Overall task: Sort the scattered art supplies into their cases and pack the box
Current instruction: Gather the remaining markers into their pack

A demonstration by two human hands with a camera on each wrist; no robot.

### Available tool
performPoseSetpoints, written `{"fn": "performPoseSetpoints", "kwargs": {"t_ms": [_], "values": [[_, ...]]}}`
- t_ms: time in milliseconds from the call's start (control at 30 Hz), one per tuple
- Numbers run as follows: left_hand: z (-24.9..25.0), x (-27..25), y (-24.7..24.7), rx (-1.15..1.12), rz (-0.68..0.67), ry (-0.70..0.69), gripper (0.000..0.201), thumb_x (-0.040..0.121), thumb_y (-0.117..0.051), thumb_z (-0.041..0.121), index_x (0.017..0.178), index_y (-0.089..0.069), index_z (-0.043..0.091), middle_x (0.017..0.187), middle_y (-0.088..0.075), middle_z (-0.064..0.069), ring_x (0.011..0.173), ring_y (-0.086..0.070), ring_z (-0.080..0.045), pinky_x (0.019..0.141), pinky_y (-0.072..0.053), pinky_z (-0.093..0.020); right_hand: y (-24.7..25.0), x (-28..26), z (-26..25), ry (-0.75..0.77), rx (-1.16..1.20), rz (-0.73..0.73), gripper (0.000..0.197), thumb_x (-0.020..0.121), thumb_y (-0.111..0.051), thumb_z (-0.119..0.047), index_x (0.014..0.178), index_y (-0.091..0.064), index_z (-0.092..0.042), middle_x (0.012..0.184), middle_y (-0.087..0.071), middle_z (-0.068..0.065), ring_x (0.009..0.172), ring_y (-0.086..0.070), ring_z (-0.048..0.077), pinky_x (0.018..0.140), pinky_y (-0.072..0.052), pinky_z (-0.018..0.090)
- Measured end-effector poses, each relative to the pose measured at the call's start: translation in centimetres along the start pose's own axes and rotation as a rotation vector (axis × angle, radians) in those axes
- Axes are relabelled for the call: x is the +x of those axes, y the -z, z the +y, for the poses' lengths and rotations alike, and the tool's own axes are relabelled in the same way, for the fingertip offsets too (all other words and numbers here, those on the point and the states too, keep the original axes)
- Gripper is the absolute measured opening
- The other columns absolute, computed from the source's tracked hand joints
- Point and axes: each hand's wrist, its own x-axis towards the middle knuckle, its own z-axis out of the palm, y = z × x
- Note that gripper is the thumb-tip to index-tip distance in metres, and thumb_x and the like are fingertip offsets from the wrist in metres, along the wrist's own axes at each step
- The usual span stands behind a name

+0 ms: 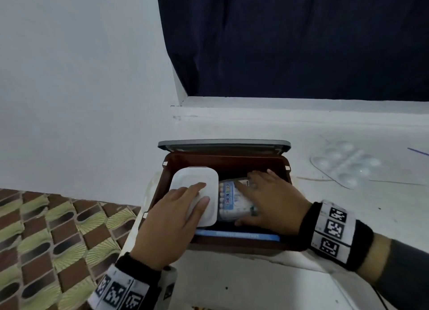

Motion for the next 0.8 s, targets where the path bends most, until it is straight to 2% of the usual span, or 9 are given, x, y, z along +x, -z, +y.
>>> {"fn": "performPoseSetpoints", "kwargs": {"t_ms": [67,167,233,267,367,467,600,700,800], "values": [[-0.2,-0.1,-0.1,0.027,0.004,0.002,0.058,0.1,-0.02,0.061,0.142,-0.045,0.03,0.124,-0.06,0.013,0.111,-0.054,-0.009,0.096,-0.048,-0.03,-0.5,0.1,-0.1,0.002,-0.012,-0.064,0.097,0.079,-0.027,-0.083,0.156,-0.006,-0.029,0.162,-0.014,0.013,0.15,-0.012,0.025,0.123,-0.007,0.042],[-0.2,-0.4,-0.1,0.051,0.03,0.013,0.058,0.1,-0.021,0.06,0.143,-0.046,0.028,0.123,-0.062,0.011,0.11,-0.056,-0.01,0.094,-0.051,-0.03,-0.5,0.2,-0.3,-0.031,-0.017,-0.097,0.099,0.076,-0.017,-0.084,0.156,0.003,-0.03,0.165,-0.003,0.01,0.152,-0.008,0.024,0.123,-0.01,0.04],[0.0,-0.5,-0.2,0.053,0.032,0.023,0.062,0.1,-0.018,0.062,0.143,-0.046,0.028,0.127,-0.062,0.011,0.115,-0.056,-0.011,0.097,-0.051,-0.031,-0.4,0.2,-0.5,-0.069,-0.005,-0.06,0.091,0.083,-0.023,-0.081,0.156,-0.002,-0.032,0.164,-0.009,0.009,0.15,-0.015,0.026,0.121,-0.019,0.039],[0.1,-0.7,-0.2,0.053,0.022,0.028,0.065,0.099,-0.015,0.065,0.144,-0.045,0.029,0.131,-0.06,0.011,0.118,-0.055,-0.011,0.099,-0.05,-0.032,-0.4,0.1,-0.6,-0.083,-0.004,-0.02,0.088,0.085,-0.029,-0.08,0.156,-0.008,-0.032,0.162,-0.019,0.009,0.146,-0.024,0.028,0.118,-0.026,0.039],[0.4,-0.9,0.0,0.025,0.008,0.029,0.064,0.097,-0.018,0.066,0.146,-0.042,0.032,0.133,-0.059,0.01,0.122,-0.053,-0.012,0.1,-0.05,-0.033,-0.2,0.3,-0.6,-0.081,-0.005,0.063,0.086,0.082,-0.042,-0.079,0.151,-0.027,-0.031,0.145,-0.042,0.007,0.126,-0.045,0.026,0.1,-0.045,0.037],[1.0,-0.8,0.2,-0.07,0.007,0.014,0.059,0.098,-0.022,0.066,0.148,-0.037,0.039,0.136,-0.054,0.013,0.125,-0.049,-0.009,0.102,-0.047,-0.029,-0.4,0.3,-0.4,-0.042,0.058,0.104,0.081,0.082,-0.052,-0.073,0.147,-0.04,-0.026,0.144,-0.048,0.009,0.126,-0.05,0.028,0.1,-0.047,0.037],[3.3,-0.2,-0.2,-0.294,0.088,-0.002,0.045,0.103,-0.038,0.053,0.144,-0.043,0.036,0.129,-0.055,0.017,0.118,-0.047,0.006,0.091,-0.034,0.001,-0.1,-0.5,0.0,-0.046,0.356,0.264,0.063,0.089,-0.059,-0.056,0.143,-0.047,-0.026,0.139,-0.053,-0.003,0.119,-0.056,0.017,0.098,-0.049,0.033],[5.7,0.5,-1.2,-0.378,0.152,-0.049,0.038,0.103,-0.041,0.051,0.137,-0.047,0.037,0.118,-0.057,0.025,0.113,-0.052,0.01,0.088,-0.038,0.001,-0.2,-2.2,0.6,-0.003,0.487,0.374,0.056,0.094,-0.058,-0.044,0.144,-0.044,-0.024,0.139,-0.052,-0.003,0.119,-0.054,0.014,0.097,-0.05,0.035],[8.5,1.1,-2.1,-0.455,0.216,-0.07,0.03,0.102,-0.048,0.042,0.132,-0.051,0.039,0.104,-0.063,0.025,0.104,-0.058,0.01,0.079,-0.042,-0.001,-0.1,-5.3,2.1,0.013,0.514,0.501,0.052,0.097,-0.057,-0.036,0.145,-0.044,-0.022,0.135,-0.055,-0.003,0.116,-0.055,0.014,0.094,-0.05,0.033]]}}
